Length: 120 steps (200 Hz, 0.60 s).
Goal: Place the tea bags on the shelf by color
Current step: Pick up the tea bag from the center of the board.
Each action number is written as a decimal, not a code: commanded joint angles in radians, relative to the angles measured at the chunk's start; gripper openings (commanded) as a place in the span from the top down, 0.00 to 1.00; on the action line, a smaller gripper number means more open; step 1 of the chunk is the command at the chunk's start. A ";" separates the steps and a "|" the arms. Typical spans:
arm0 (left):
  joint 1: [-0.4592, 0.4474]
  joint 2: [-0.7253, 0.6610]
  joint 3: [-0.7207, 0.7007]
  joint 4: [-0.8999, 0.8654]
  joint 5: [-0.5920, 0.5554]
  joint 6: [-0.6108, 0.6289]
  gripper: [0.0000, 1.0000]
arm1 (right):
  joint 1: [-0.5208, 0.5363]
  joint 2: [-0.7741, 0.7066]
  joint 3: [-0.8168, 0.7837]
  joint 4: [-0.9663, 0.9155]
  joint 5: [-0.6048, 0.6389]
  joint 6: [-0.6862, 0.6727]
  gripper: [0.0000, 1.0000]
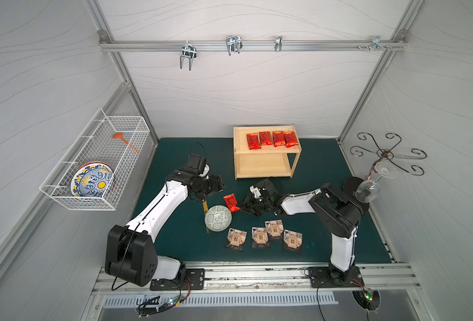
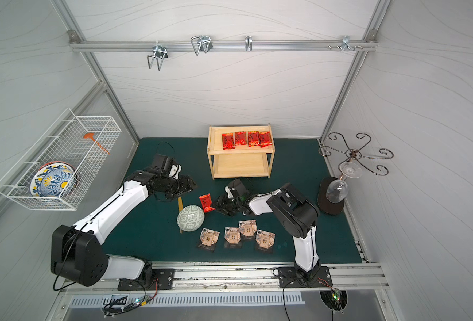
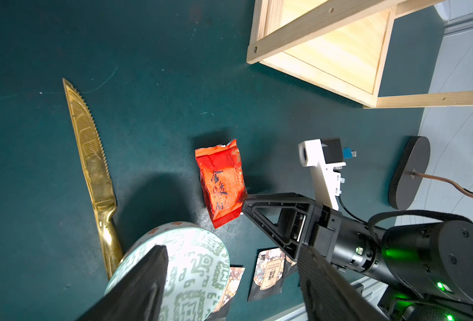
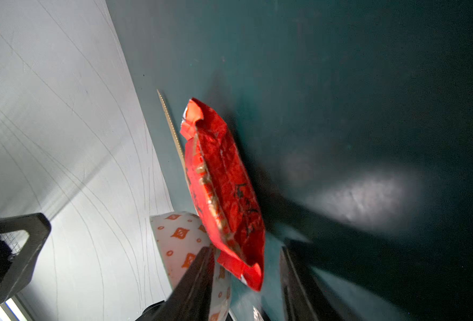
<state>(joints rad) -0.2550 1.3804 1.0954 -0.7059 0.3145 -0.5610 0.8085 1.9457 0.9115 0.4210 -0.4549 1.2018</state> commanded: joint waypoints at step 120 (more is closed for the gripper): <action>0.016 -0.039 -0.011 0.006 -0.025 0.021 0.21 | -0.010 0.010 -0.001 0.036 -0.020 0.010 1.00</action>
<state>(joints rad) -0.2447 1.3582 1.0801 -0.7071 0.3031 -0.5537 0.8055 1.9759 0.9188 0.4484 -0.4759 1.2156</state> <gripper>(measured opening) 0.790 0.051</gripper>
